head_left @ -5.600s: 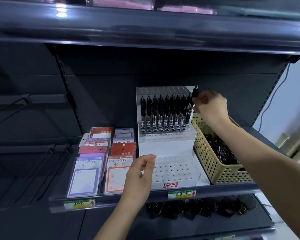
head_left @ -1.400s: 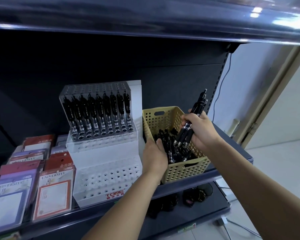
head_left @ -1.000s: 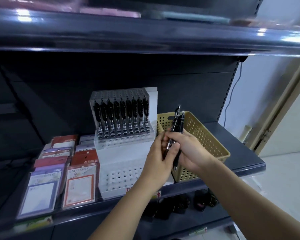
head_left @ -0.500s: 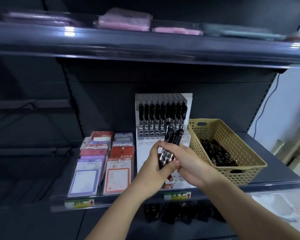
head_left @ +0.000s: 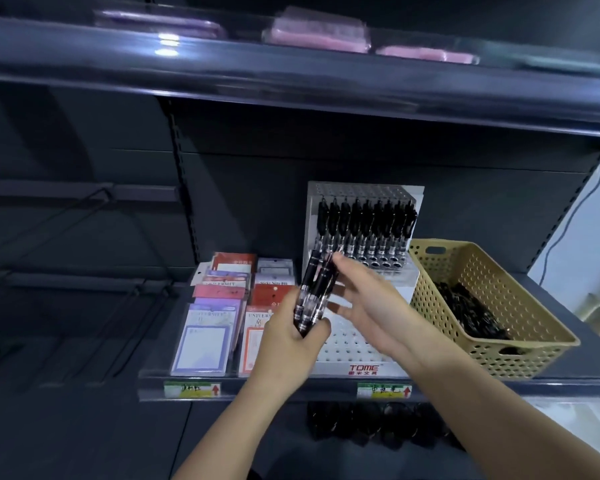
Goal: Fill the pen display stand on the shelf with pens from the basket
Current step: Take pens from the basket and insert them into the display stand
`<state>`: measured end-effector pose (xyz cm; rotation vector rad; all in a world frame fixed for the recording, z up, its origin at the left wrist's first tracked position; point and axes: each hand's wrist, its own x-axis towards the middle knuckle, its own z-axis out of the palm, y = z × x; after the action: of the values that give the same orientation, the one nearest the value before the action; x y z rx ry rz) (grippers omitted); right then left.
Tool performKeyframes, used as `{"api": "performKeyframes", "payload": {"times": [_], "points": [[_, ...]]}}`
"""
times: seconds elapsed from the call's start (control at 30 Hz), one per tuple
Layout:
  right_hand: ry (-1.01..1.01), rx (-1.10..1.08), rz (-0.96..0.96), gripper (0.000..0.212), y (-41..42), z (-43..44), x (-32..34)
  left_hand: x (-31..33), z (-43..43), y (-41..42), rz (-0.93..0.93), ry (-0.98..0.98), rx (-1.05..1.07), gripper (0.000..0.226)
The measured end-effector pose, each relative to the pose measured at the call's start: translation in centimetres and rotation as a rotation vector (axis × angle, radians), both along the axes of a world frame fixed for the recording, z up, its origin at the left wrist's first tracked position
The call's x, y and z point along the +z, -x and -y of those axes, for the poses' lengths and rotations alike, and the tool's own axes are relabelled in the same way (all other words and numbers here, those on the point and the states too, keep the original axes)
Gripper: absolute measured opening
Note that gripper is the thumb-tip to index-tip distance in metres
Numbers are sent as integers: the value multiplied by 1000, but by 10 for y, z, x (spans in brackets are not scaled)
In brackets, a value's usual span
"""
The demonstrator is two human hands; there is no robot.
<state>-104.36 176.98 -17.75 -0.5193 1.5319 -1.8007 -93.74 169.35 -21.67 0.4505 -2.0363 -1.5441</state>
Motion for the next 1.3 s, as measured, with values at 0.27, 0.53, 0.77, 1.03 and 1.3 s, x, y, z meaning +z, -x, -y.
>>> {"api": "performKeyframes", "payload": {"times": [0.27,0.53,0.77,1.03,1.3], "points": [[47,-89,-15,21,11,18,9,-6,11,-4,62,-148,0,15],[37,15,14,16,6,23,0,4,20,-9,-4,-420,-27,20],[53,64,3,13,8,24,3,4,28,-7,17,-445,-7,13],[68,80,-5,12,9,20,0,1,31,-6,-11,-521,-8,12],[-55,-120,-295,4,15,18,28,-7,38,-5,-24,-539,84,12]]}}
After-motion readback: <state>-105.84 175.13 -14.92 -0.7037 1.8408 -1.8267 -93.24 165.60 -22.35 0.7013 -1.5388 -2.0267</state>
